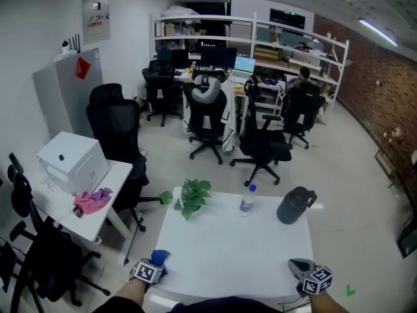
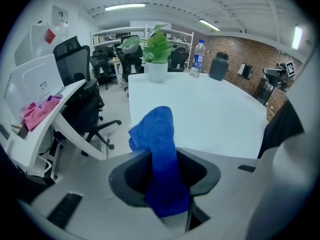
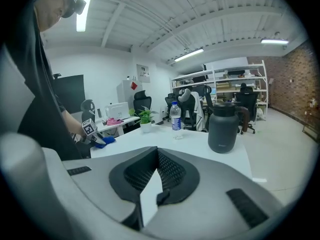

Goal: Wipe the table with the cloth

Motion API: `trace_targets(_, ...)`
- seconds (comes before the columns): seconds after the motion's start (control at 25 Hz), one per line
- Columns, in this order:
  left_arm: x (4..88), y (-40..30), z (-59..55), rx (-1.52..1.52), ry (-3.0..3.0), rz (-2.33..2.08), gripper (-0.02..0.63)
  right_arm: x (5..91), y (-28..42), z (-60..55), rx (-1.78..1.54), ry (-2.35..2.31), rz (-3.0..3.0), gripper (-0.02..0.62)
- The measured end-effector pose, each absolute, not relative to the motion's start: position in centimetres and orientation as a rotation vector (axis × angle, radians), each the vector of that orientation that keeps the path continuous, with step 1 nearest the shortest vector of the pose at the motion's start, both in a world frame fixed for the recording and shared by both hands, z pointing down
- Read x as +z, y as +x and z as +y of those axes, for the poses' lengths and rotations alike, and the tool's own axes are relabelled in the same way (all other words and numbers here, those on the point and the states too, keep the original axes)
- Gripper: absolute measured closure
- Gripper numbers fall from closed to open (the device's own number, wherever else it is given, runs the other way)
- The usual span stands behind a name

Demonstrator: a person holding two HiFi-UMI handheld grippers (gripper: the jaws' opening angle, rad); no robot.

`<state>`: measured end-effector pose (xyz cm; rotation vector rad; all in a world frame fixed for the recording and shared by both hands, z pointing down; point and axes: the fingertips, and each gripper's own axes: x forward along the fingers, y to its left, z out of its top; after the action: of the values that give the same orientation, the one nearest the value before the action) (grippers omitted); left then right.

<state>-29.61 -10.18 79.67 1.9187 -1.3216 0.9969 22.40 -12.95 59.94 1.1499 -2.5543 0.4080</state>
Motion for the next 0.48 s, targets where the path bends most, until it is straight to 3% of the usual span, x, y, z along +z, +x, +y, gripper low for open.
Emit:
trace_targets(0.12, 78.3, -29.6, -10.0, 0.945, 1.922, -1.338, 0.338, 59.4, 22.8, -13.1, 0.407, 1.174, -2.562, 0.581)
trace_targets(0.28, 72.4, -29.1, -10.9, 0.703, 2.024, -1.455, 0.328, 58.9, 23.7, -13.7, 0.413, 1.212, -2.586, 0.581)
trace_targets(0.36, 68.5, -27.7, -11.5, 0.502, 2.117, -1.469, 0.379, 58.8, 23.7, -14.0, 0.423, 1.214, -2.606, 0.581)
trace_targets(0.48, 63.5, -24.5, -12.4, 0.224, 2.265, -1.423, 0.539, 58.5, 23.2, -14.4, 0.435, 1.197, -2.64, 0.581)
